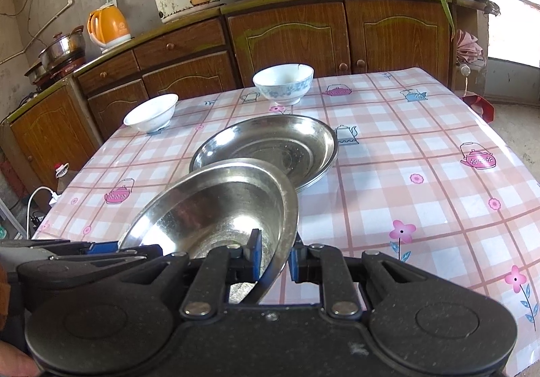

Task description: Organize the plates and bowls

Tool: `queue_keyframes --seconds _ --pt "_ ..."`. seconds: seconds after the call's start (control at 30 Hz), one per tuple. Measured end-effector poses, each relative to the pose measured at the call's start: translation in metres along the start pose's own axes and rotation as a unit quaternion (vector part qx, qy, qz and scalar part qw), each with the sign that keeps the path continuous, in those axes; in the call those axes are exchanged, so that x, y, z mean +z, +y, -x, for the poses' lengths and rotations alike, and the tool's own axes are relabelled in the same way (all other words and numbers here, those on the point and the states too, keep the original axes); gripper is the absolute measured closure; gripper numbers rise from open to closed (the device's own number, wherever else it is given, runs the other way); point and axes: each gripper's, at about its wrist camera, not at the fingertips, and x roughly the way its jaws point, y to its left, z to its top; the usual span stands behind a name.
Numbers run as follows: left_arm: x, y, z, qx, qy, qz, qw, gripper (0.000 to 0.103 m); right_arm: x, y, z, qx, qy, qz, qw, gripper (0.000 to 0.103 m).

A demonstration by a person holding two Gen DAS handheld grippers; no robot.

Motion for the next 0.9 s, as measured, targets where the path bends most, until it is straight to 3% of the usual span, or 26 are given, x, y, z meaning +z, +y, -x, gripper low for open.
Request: queue_keyframes --seconds 0.6,0.9 --pt "-0.017 0.001 -0.018 0.006 0.036 -0.009 0.9993 0.074 -0.019 0.0 -0.02 -0.003 0.049 -0.003 0.999 0.08" --pt "-0.017 0.0 -0.018 0.009 0.028 -0.012 0.9995 0.074 -0.021 -0.002 -0.024 -0.006 0.052 -0.004 0.999 0.08"
